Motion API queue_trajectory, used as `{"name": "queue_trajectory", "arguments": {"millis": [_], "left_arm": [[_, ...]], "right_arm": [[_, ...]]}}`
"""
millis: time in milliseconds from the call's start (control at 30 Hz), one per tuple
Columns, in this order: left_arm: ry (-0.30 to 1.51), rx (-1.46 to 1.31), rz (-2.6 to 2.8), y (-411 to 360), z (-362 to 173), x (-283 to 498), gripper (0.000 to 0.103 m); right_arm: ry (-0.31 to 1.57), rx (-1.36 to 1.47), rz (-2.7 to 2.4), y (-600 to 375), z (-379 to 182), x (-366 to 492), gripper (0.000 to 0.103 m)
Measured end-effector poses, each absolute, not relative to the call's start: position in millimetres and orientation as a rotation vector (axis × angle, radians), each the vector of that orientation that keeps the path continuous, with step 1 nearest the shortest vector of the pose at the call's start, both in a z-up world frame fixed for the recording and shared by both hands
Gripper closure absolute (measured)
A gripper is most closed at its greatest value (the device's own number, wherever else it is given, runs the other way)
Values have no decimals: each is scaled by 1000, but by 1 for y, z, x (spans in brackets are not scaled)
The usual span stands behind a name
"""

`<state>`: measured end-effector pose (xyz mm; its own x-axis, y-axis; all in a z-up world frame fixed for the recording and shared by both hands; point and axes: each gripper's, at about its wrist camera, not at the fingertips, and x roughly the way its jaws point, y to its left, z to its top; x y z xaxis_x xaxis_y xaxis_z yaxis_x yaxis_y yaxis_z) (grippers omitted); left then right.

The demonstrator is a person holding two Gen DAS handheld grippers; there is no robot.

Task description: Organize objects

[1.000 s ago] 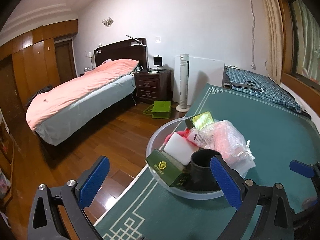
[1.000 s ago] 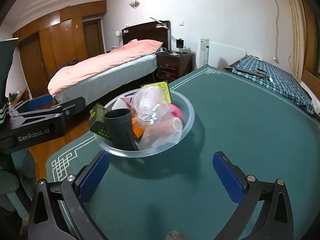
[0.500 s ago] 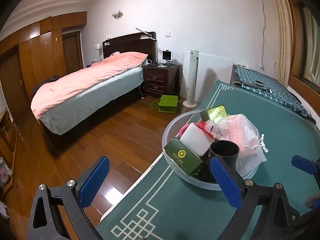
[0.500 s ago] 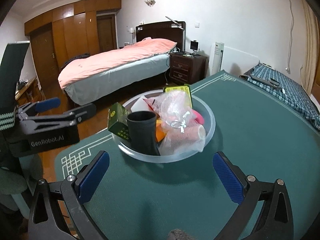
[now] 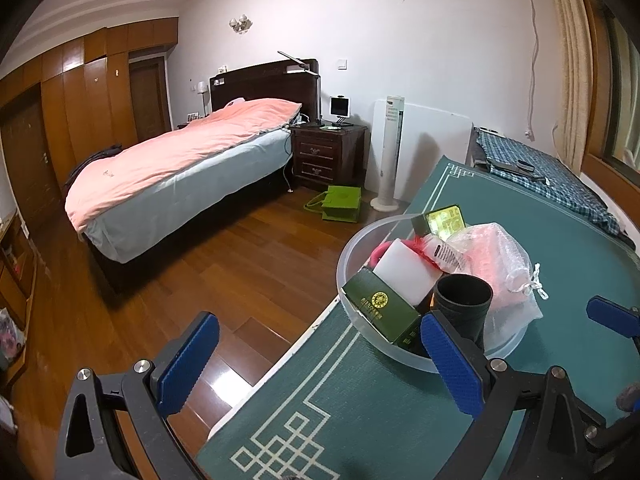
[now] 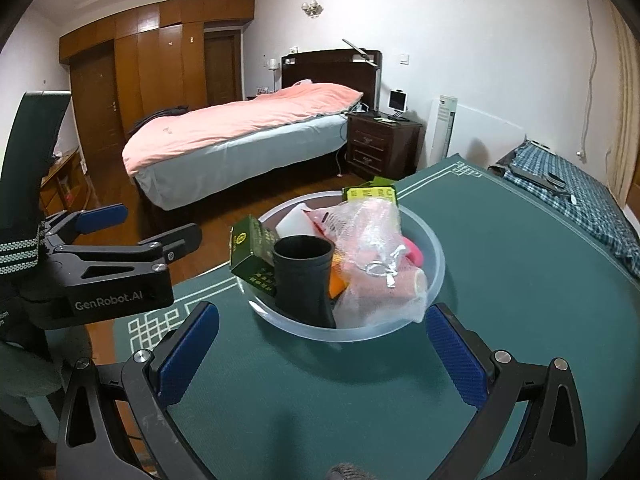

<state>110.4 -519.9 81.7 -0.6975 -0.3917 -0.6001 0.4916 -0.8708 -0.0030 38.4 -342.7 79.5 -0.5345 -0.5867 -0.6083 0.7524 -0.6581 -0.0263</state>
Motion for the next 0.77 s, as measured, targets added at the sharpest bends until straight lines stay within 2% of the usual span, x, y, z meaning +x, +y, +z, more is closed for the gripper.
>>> {"name": "queue_trajectory", "arguments": {"millis": [767], "left_arm": [[220,838,-2509,-523,81,120,0]], "right_arm": [[370,706,-2172,-344,77,45,0]]}}
